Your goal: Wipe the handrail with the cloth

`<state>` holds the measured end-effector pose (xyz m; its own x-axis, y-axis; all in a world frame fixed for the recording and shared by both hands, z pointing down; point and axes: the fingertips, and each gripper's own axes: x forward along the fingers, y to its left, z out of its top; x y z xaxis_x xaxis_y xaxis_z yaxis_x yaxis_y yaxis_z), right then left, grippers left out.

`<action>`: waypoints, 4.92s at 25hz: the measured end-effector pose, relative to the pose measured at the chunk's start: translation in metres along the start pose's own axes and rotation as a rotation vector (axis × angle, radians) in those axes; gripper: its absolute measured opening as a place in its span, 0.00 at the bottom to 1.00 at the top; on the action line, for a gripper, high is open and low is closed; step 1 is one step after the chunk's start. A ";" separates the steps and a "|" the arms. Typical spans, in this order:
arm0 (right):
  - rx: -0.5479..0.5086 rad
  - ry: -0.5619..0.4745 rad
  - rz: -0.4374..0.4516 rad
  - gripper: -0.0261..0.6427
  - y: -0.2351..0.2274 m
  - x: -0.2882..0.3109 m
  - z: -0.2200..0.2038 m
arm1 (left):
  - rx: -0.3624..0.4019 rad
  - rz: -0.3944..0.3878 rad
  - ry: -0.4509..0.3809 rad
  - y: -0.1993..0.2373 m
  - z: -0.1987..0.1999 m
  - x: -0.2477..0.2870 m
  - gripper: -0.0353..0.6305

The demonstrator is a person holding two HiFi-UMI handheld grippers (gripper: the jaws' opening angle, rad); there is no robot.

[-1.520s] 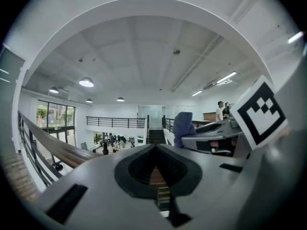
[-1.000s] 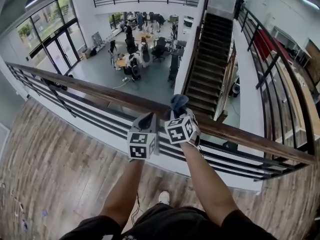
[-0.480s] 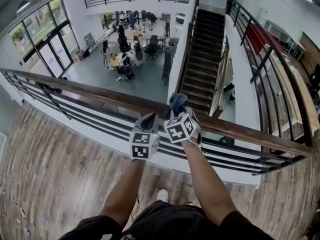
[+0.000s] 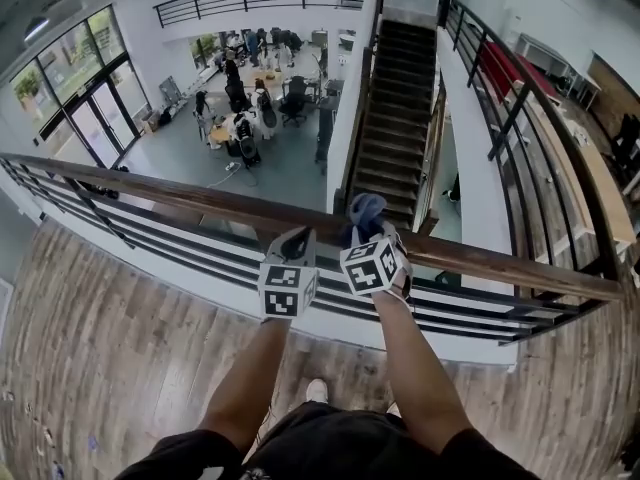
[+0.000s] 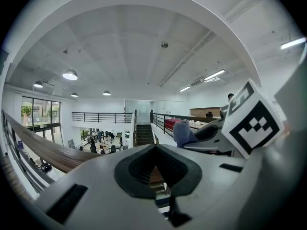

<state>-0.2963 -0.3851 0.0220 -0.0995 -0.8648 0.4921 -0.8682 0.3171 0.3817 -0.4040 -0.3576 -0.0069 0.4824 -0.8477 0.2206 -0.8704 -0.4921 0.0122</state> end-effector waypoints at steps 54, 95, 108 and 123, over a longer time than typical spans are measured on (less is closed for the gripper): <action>0.265 0.025 -0.349 0.18 -0.507 -0.263 -0.404 | 0.098 -0.377 -0.009 -0.638 0.038 0.131 0.05; 0.412 0.102 -0.623 0.18 -0.796 -0.395 -0.608 | 0.138 -0.695 0.039 -0.954 0.044 0.211 0.05; 0.313 -0.117 -0.544 0.18 -0.644 -0.412 -0.467 | 0.104 -0.621 0.001 -0.825 0.057 0.150 0.05; 0.284 -0.310 -0.137 0.18 -0.329 -0.292 -0.316 | -0.002 -0.197 0.065 -0.514 -0.014 0.062 0.05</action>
<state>0.1722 -0.1138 0.0001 -0.0776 -0.9810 0.1777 -0.9784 0.1092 0.1754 0.0719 -0.1548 0.0140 0.6362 -0.7204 0.2760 -0.7599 -0.6470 0.0629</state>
